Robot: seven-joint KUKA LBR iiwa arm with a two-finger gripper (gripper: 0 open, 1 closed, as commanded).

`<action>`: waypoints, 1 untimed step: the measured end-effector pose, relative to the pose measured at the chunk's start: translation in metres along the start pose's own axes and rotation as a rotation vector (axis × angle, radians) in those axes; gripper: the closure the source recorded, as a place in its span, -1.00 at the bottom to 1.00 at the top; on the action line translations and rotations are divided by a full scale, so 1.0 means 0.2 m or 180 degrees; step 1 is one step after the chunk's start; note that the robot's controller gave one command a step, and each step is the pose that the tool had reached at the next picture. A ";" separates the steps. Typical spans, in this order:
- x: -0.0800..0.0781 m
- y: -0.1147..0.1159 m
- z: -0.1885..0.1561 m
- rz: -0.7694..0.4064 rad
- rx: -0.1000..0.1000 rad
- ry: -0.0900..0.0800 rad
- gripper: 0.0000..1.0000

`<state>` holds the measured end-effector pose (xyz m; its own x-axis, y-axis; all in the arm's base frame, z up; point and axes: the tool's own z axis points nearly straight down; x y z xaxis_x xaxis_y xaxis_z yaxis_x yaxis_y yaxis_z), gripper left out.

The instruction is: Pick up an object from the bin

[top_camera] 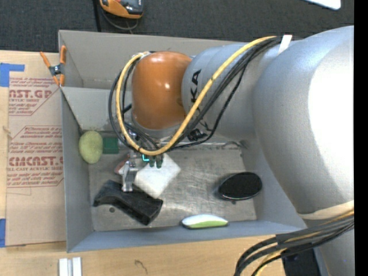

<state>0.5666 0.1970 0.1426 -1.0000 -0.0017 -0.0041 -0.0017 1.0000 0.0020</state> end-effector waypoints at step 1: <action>0.00 0.00 0.01 0.0002 0.0001 0.0008 -1.00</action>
Offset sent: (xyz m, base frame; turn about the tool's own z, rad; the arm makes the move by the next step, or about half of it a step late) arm -0.0868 -0.0033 -0.0688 -0.3032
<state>0.5662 0.1967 0.1410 -1.0000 -0.0012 -0.0015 -0.0012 1.0000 0.0016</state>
